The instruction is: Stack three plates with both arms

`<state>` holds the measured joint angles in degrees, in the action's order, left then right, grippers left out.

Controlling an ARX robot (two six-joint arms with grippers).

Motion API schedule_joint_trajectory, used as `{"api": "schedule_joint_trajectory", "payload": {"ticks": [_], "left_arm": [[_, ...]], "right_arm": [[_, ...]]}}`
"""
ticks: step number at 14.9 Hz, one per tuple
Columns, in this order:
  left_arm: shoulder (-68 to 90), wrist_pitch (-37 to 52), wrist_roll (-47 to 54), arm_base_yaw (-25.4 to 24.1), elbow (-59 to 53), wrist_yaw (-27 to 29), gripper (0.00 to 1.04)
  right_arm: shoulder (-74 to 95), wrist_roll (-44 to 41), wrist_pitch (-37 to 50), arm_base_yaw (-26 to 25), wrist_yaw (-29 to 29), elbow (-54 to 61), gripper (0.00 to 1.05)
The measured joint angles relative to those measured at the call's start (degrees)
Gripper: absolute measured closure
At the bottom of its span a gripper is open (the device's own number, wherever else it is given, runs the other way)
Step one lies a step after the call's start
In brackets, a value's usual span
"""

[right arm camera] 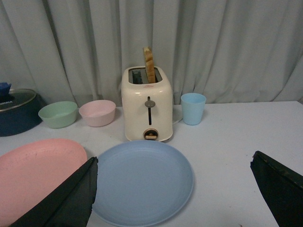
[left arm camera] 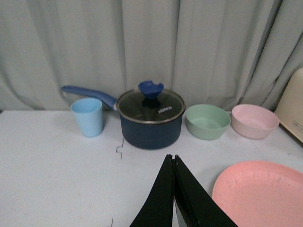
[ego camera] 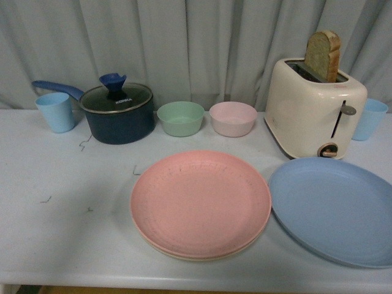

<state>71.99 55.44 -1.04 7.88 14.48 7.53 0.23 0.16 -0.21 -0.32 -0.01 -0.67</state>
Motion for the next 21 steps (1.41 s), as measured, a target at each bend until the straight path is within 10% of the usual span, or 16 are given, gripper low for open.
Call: {"api": "schedule_joint_trajectory", "payload": {"ticks": [3, 21], "left_arm": [[-16.0, -4.6, 0.2, -8.2, -11.6, -6.6, 1.03], [-58.7, -42.1, 0.2, -7.8, -13.9, -7.5, 1.03]], "right_arm": [[0.0, 0.0, 0.0, 0.0, 0.0, 0.0, 0.06], [0.0, 0.0, 0.0, 0.0, 0.0, 0.0, 0.06]]}}
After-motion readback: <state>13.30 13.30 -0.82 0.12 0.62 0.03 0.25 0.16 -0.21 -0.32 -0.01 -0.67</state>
